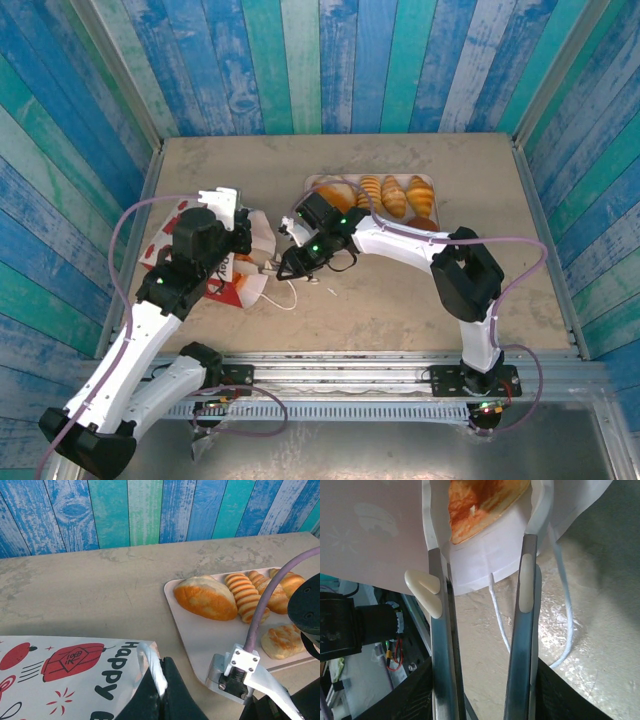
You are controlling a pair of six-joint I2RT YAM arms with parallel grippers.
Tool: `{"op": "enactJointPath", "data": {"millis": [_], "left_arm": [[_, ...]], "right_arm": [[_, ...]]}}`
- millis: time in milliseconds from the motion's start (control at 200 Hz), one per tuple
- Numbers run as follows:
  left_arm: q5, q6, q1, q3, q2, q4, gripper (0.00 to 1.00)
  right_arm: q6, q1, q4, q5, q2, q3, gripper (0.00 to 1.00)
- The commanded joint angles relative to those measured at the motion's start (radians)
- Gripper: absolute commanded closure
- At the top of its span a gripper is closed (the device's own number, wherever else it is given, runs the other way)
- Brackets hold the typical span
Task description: Take the fake bread out of the paper bag
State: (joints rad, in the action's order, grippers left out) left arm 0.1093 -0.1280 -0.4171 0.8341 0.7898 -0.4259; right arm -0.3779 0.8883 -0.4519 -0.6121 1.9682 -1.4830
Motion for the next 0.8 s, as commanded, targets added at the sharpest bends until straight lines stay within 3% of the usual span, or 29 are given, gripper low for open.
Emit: {"op": "enactJointPath", "data": {"millis": [0,436,796], "left_arm": [[-0.011,0.001,-0.002,0.007,0.004,0.036,1.0],[0.005,0.0,-0.002,0.001,-0.009,0.026,1.0],[0.051,0.016,-0.002,0.016,-0.006,-0.017,1.0]], "right_arm": [[-0.029,0.005,0.063,-0.061,-0.002,0.026,0.58],[-0.04,-0.003,0.126,-0.044,-0.105,0.062,0.78],[0.016,-0.028,0.071,-0.028,-0.223,0.082,0.79]]}}
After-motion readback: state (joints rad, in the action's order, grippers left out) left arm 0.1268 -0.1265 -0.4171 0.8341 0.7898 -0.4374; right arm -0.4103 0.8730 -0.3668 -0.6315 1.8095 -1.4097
